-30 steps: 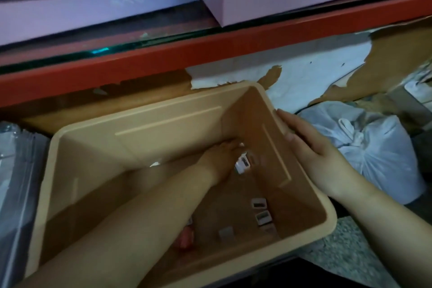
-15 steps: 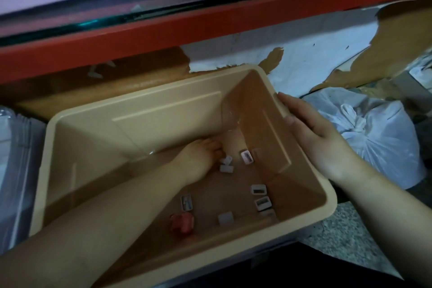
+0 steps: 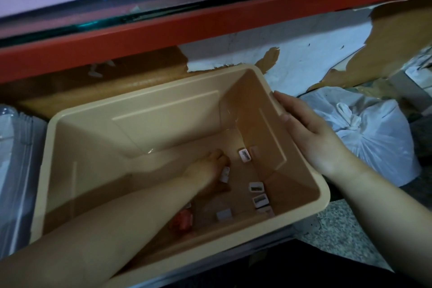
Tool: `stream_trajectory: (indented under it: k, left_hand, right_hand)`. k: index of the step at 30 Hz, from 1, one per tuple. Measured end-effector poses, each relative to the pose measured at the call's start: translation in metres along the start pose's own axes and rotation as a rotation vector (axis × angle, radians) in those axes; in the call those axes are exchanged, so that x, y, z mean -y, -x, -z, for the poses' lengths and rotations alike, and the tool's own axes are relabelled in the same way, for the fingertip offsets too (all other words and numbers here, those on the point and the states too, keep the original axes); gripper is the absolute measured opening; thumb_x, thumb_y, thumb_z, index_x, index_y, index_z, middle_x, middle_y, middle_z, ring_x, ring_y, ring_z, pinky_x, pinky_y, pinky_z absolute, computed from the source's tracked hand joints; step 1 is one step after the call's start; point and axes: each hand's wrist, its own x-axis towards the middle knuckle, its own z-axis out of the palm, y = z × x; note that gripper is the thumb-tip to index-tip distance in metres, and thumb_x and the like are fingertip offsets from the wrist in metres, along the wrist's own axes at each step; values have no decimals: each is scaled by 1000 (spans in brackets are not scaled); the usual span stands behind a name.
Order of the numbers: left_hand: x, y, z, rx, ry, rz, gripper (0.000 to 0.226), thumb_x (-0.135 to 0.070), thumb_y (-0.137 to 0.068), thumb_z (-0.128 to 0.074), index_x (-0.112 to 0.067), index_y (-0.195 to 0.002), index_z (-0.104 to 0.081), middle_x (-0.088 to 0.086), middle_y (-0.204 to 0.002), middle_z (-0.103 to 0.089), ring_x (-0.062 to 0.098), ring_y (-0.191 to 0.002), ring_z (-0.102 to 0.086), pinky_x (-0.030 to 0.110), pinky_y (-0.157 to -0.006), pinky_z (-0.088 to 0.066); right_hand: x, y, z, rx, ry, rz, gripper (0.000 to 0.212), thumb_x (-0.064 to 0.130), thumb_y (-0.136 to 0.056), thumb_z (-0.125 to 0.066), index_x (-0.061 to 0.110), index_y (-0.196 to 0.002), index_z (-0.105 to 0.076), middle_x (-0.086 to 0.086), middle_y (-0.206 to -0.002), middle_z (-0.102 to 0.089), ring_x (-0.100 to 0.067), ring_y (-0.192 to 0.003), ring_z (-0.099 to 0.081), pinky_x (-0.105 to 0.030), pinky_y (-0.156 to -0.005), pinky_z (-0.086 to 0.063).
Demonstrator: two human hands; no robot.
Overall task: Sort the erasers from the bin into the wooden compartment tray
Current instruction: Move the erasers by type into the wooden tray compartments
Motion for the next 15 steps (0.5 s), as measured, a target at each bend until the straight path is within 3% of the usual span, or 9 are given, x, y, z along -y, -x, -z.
stream_trajectory:
  k: [6, 9, 12, 15]
  left_hand:
    - [3, 2, 2, 37, 99, -22, 45, -32, -77, -69, -15, -115, -52, 4, -120, -49, 21, -109, -48, 25, -87, -36]
    - [-3, 5, 4, -9, 221, 20, 23, -26, -83, -61, -21, -99, -45, 4, -100, -52, 23, -95, -53, 27, -74, -34]
    - [-9, 6, 3, -85, 345, 80, 15, -28, -85, -47, -20, -92, -37, 3, -85, -49, 24, -79, -52, 28, -64, -30]
    - [-8, 5, -1, -57, 326, 47, 31, -32, -79, -42, -19, -106, -48, 6, -102, -56, 27, -98, -56, 25, -78, -37]
  right_hand:
    - [-1, 0, 0, 0, -1, -1, 30, 11, -95, -36, 33, -116, -41, 23, -90, -51, 24, -70, -54, 3, -61, -40]
    - [-1, 0, -1, -4, -3, 0, 31, 11, -95, -36, 33, -116, -40, 24, -91, -50, 26, -71, -52, 4, -61, -39]
    - [-1, -1, 0, -4, -3, 1, 30, 11, -96, -36, 34, -115, -41, 26, -91, -49, 27, -71, -52, 5, -61, -38]
    - [-2, -1, 0, -1, -13, -3, 30, 11, -96, -36, 34, -114, -41, 25, -91, -50, 26, -71, -53, 4, -61, -39]
